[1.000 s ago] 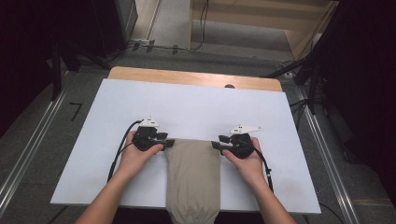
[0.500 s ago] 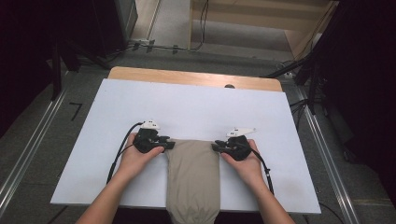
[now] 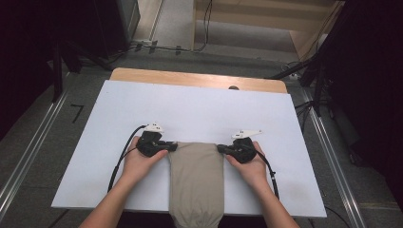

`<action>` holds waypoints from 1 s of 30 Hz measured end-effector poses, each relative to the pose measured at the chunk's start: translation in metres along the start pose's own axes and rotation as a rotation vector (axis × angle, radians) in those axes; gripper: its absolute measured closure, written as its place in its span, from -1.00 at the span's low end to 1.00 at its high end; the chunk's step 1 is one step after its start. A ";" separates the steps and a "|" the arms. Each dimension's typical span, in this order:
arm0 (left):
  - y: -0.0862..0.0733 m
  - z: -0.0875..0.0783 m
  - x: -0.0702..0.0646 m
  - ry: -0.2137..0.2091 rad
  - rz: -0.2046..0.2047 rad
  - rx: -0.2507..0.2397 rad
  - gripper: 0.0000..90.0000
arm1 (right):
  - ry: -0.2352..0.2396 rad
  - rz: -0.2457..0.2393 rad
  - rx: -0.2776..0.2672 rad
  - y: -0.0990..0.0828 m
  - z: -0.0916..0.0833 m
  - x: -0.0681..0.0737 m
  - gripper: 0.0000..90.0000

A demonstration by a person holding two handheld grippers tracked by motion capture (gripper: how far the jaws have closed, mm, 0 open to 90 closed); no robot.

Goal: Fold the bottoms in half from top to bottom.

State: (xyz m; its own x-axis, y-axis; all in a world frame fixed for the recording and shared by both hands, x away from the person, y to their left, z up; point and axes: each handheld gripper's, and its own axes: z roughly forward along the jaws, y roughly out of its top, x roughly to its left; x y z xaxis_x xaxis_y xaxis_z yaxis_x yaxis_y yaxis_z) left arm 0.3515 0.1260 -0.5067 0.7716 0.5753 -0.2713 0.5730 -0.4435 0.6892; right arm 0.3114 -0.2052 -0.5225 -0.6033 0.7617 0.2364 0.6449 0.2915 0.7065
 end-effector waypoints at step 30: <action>0.059 -0.011 0.015 0.008 0.021 -0.123 0.89 | -0.091 -0.072 -0.077 0.041 -0.022 -0.020 0.96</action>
State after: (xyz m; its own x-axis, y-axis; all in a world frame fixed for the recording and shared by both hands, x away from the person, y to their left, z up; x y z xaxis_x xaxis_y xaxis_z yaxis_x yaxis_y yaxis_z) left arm 0.3938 0.1158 -0.4629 0.7807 0.5725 -0.2506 0.5179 -0.3682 0.7722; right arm 0.3396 -0.2208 -0.4839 -0.5994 0.7907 0.1249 0.5618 0.3044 0.7692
